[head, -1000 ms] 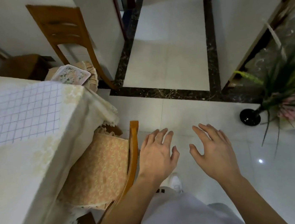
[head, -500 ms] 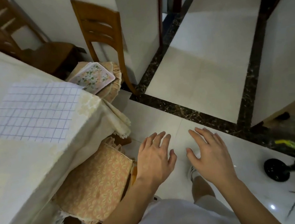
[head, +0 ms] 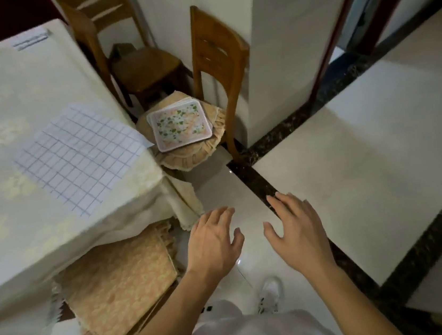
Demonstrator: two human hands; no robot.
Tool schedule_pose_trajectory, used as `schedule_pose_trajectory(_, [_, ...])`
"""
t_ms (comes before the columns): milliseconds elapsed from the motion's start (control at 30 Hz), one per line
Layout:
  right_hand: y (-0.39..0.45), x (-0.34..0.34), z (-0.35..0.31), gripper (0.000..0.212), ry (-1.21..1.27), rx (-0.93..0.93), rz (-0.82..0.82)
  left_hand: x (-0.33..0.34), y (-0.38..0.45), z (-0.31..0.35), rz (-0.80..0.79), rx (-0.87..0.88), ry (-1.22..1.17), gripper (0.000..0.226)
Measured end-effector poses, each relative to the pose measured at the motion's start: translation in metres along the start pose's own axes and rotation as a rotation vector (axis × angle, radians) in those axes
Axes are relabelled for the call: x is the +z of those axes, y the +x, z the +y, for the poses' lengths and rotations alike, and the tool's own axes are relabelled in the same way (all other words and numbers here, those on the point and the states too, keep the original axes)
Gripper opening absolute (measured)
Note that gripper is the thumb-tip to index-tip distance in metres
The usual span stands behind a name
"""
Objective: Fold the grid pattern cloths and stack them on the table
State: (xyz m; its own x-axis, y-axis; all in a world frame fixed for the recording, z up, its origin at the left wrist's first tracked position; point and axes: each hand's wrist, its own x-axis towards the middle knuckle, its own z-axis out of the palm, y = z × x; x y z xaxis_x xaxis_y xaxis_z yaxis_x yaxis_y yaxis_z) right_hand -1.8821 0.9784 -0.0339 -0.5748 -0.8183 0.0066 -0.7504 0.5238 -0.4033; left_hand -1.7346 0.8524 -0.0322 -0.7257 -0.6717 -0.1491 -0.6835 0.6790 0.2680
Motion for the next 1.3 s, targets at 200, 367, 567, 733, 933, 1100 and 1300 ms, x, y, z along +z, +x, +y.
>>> schedule_pose_trajectory(200, [0.063,0.009,-0.014,0.058,0.056,-0.197,-0.12,-0.014,0.017,-0.017,0.082,-0.208,-0.02,0.052])
schedule_pose_trajectory(367, [0.109,0.036,-0.053,0.065,0.045,-0.42,-0.25,-0.019,0.017,-0.058,0.128,-0.416,-0.065,0.056])
schedule_pose_trajectory(567, [0.164,0.066,-0.112,0.061,0.029,-0.59,-0.348,-0.024,0.026,-0.118,0.236,-0.595,-0.136,0.057])
schedule_pose_trajectory(733, [0.222,0.099,-0.167,0.058,-0.022,-0.726,-0.413,-0.031,0.063,-0.184,0.285,-0.709,-0.167,0.056])
schedule_pose_trajectory(933, [0.29,0.126,-0.234,0.058,-0.02,-0.8,-0.365,-0.049,0.096,-0.245,0.314,-0.75,-0.174,0.052])
schedule_pose_trajectory(1100, [0.33,0.145,-0.268,0.059,-0.058,-0.813,-0.41,-0.056,0.113,-0.28,0.313,-0.79,-0.149,0.052])
schedule_pose_trajectory(1300, [0.364,0.165,-0.286,0.06,-0.095,-0.872,-0.448,-0.06,0.13,-0.309,0.323,-0.81,-0.139,0.048])
